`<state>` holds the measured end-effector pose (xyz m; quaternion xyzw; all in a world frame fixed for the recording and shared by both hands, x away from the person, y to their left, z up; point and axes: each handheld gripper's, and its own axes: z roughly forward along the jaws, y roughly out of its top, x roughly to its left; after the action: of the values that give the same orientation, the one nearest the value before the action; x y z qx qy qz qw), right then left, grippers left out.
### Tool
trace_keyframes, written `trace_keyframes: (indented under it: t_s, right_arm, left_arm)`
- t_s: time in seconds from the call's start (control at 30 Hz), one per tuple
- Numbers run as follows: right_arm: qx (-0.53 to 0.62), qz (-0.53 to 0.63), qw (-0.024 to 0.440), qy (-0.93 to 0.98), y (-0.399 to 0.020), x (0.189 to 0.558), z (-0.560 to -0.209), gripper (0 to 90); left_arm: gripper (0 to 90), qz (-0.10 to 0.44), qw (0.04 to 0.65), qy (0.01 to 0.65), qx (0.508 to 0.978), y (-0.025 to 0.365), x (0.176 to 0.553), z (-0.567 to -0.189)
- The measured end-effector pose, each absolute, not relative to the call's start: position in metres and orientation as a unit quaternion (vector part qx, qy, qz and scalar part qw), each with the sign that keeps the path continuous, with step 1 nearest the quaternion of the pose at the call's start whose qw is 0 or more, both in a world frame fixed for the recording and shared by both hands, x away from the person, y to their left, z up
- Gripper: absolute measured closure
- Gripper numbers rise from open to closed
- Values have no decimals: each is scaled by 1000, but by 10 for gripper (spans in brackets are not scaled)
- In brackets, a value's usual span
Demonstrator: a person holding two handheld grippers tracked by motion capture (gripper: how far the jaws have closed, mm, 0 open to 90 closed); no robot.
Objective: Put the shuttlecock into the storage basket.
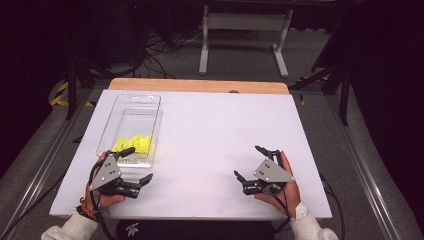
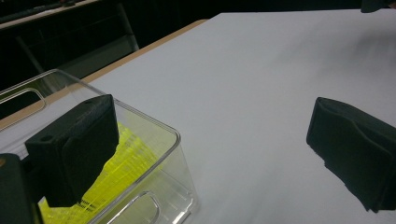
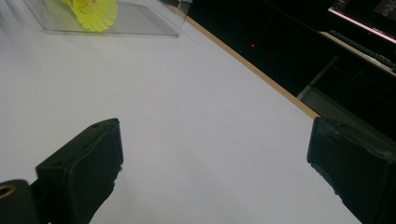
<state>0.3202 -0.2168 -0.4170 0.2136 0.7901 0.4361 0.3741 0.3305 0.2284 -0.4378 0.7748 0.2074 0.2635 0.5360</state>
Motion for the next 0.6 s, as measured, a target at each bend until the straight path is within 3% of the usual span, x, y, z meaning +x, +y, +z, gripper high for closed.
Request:
trace_keyframes:
  t_s: [0.6]
  right_arm:
    - [247,436,361,787,-239,312,-439,43]
  left_arm:
    - [30,263,544,203,770,230,322,-438]
